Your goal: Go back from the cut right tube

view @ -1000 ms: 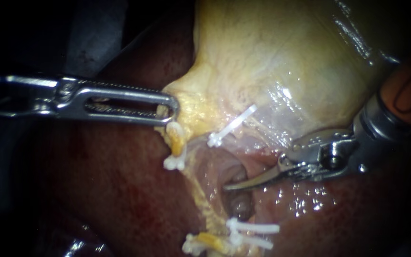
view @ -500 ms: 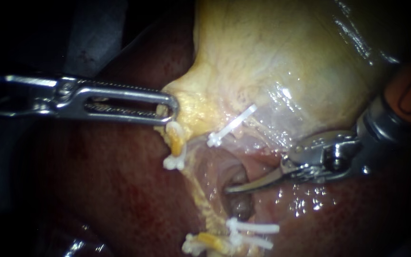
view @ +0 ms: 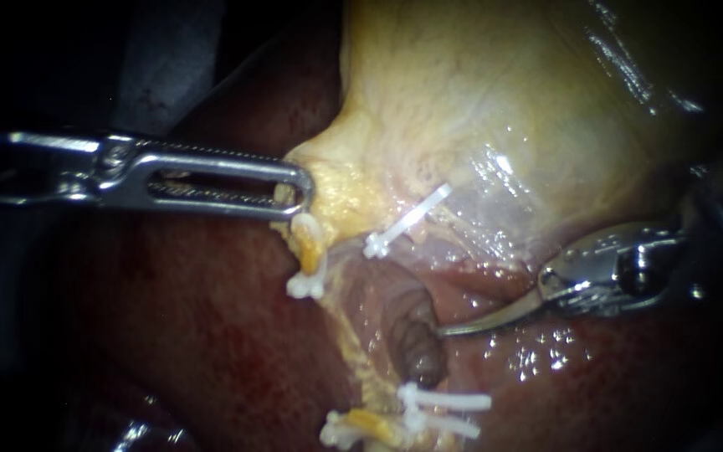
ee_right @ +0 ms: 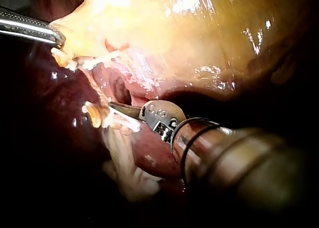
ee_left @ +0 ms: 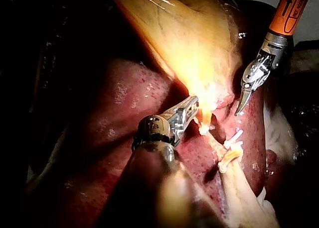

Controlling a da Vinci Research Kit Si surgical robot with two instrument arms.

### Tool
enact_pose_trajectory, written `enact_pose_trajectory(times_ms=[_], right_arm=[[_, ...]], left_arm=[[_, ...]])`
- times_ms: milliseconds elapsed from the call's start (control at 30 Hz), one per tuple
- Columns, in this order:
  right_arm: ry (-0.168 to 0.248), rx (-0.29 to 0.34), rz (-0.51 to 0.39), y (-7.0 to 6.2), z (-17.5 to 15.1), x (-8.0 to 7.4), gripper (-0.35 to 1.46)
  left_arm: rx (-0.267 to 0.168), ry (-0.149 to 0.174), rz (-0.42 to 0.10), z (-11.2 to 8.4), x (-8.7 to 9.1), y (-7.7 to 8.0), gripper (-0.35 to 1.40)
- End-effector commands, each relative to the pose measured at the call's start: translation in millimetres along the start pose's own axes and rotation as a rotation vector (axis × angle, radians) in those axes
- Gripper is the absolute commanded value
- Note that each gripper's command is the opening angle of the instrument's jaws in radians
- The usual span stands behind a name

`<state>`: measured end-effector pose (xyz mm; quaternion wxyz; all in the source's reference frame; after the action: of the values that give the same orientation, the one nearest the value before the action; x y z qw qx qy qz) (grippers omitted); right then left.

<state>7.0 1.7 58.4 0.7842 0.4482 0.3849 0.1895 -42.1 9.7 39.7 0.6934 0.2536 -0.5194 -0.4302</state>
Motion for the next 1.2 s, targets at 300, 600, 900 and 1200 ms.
enact_pose_trajectory(times_ms=[300, 600, 900, 1200], right_arm=[[0.031, -0.048, -0.077, -0.9, -5.5, 0.9, -0.35], [0.07, -0.088, -0.135, -2.2, -10.5, 1.8, -0.35], [0.076, -0.105, -0.224, -2.3, -11.6, 2.1, -0.35], [0.101, -0.158, -0.346, -2.1, -11.0, 2.9, -0.35]], left_arm=[[0.0, 0.0, 0.0, 0.0, 0.0, 0.0, -0.35], [0.0, 0.0, 0.0, 0.0, 0.0, 0.1, -0.35], [0.0, 0.0, 0.0, 0.0, 0.0, 0.1, -0.35], [0.0, 0.0, 0.0, 0.0, 0.0, 0.1, -0.35]])
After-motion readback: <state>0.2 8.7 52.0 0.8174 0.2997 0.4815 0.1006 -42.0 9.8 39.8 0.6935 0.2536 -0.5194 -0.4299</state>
